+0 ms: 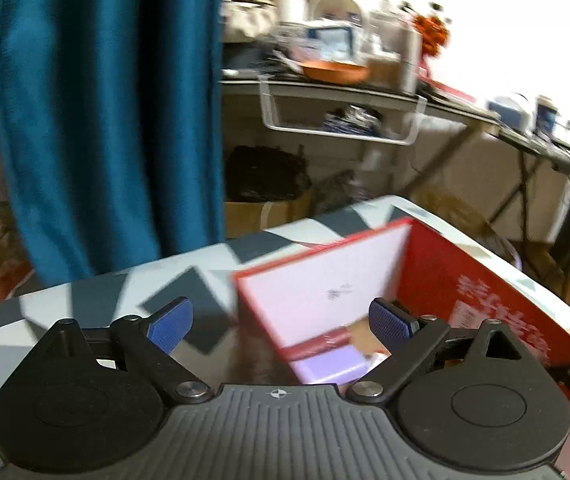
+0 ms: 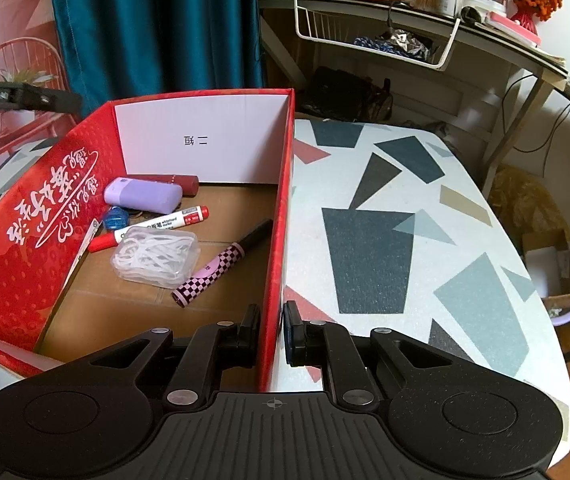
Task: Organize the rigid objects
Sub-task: 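Move the left tool down to the white charger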
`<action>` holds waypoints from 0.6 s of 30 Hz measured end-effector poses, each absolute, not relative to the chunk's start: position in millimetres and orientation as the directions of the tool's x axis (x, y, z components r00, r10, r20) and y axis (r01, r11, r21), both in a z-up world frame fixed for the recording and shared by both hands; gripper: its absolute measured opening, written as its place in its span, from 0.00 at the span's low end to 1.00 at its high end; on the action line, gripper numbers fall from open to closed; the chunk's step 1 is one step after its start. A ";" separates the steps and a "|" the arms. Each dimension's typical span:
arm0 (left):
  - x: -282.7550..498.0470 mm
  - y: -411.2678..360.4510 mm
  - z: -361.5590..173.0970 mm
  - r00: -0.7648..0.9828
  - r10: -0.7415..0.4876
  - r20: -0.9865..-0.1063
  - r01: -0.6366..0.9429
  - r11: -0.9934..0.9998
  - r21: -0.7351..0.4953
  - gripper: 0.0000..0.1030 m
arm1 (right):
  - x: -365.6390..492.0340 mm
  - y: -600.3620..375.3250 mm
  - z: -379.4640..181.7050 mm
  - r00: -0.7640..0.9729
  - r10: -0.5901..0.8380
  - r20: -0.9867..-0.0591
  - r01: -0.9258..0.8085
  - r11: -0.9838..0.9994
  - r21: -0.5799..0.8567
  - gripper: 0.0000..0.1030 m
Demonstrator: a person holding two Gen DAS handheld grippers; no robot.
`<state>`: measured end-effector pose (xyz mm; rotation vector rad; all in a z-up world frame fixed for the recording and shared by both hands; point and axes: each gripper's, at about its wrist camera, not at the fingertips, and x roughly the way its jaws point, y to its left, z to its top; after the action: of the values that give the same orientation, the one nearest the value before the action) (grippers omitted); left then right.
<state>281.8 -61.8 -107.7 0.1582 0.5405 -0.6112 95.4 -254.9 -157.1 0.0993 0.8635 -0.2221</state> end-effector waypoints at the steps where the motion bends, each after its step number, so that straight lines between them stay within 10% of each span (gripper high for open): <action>1: 284.6 -54.4 -107.6 0.700 -0.483 -0.526 0.560 0.828 -0.015 0.94 | 95.3 -254.7 -157.2 0.629 -0.154 -0.762 0.234 0.972 -0.003 0.11; 10: 316.1 -11.8 -141.5 0.735 -0.304 -0.605 0.313 0.945 -0.095 0.69 | 95.2 -254.6 -157.5 0.628 -0.154 -0.763 0.232 0.973 -0.005 0.11; 18: 333.6 -19.7 -184.8 0.680 -0.269 -0.683 0.232 0.961 -0.147 0.66 | 96.5 -255.3 -159.4 0.623 -0.150 -0.768 0.229 0.973 -0.004 0.11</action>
<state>333.6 -19.7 -184.8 -0.0495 0.7742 -0.2813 96.5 -255.3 -159.4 0.0977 0.8715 -0.2181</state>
